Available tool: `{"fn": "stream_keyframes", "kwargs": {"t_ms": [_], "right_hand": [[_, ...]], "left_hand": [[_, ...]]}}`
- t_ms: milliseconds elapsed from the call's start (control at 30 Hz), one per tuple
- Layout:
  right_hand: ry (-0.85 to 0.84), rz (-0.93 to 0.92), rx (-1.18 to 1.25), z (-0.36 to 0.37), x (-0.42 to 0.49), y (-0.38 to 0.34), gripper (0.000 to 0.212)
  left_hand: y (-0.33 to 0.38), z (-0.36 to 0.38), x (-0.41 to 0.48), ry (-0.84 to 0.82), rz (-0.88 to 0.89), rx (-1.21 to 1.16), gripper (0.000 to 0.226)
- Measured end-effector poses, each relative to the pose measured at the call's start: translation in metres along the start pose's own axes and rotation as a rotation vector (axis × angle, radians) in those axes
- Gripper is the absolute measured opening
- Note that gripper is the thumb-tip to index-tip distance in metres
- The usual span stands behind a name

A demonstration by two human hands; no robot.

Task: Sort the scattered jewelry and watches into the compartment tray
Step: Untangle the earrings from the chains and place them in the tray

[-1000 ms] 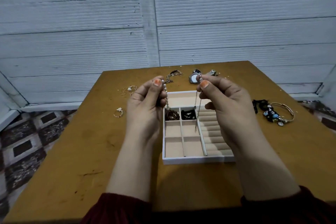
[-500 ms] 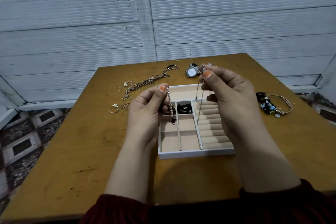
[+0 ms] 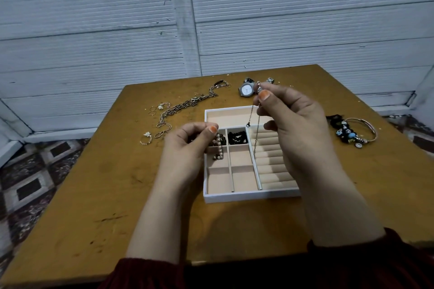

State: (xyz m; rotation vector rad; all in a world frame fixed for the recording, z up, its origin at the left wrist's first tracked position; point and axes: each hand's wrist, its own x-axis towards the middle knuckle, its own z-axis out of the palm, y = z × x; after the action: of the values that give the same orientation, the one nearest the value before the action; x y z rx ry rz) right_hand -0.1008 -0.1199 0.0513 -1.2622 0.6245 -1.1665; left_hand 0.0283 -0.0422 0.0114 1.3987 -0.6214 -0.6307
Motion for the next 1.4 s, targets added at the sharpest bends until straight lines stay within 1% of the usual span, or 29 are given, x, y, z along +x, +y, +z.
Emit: {"fn": "stream_keyframes", "kwargs": {"t_ms": [433,567,767,867,933,1033,1133,1200,1267,1300,1333,1400], "right_hand": [[0.001,0.017,-0.013,-0.002,0.0,0.0,0.013],[-0.004,0.016,-0.017,-0.002,0.0,0.0,0.013],[-0.005,0.018,-0.01,-0.001,0.0,0.002,0.012],[-0.004,0.016,0.0,-0.001,0.0,0.001,0.011],[-0.004,0.02,0.001,-0.001,0.0,0.002,0.011],[-0.01,0.018,-0.002,0.0,-0.001,0.002,0.011],[-0.007,0.018,0.011,0.001,-0.001,0.002,0.012],[-0.003,0.019,0.021,0.002,-0.001,0.002,0.012],[-0.007,0.015,0.014,0.003,-0.001,0.002,0.012],[-0.012,0.014,0.004,0.004,-0.001,0.002,0.012],[-0.016,0.012,-0.005,0.005,0.0,0.002,0.012],[-0.02,0.002,-0.022,0.007,0.001,0.003,0.011]], "left_hand": [[-0.008,-0.005,0.002,-0.021,0.013,0.328,0.006],[-0.007,-0.008,0.004,-0.022,0.056,0.471,0.013],[-0.012,-0.018,0.011,-0.064,0.04,0.744,0.025],[-0.01,-0.018,0.009,-0.058,0.045,0.906,0.015],[-0.008,-0.017,0.007,-0.066,0.033,0.973,0.012],[-0.007,-0.016,0.006,-0.078,0.012,0.986,0.01],[-0.01,-0.018,0.008,-0.09,0.024,0.876,0.015],[-0.011,-0.021,0.008,-0.055,0.063,0.76,0.017],[-0.01,-0.026,0.007,0.008,0.084,0.757,0.018],[-0.011,-0.029,0.007,0.043,0.087,0.829,0.018],[-0.013,-0.032,0.006,0.073,0.089,0.956,0.016],[-0.019,-0.035,0.004,0.099,0.093,1.237,0.026]]}}
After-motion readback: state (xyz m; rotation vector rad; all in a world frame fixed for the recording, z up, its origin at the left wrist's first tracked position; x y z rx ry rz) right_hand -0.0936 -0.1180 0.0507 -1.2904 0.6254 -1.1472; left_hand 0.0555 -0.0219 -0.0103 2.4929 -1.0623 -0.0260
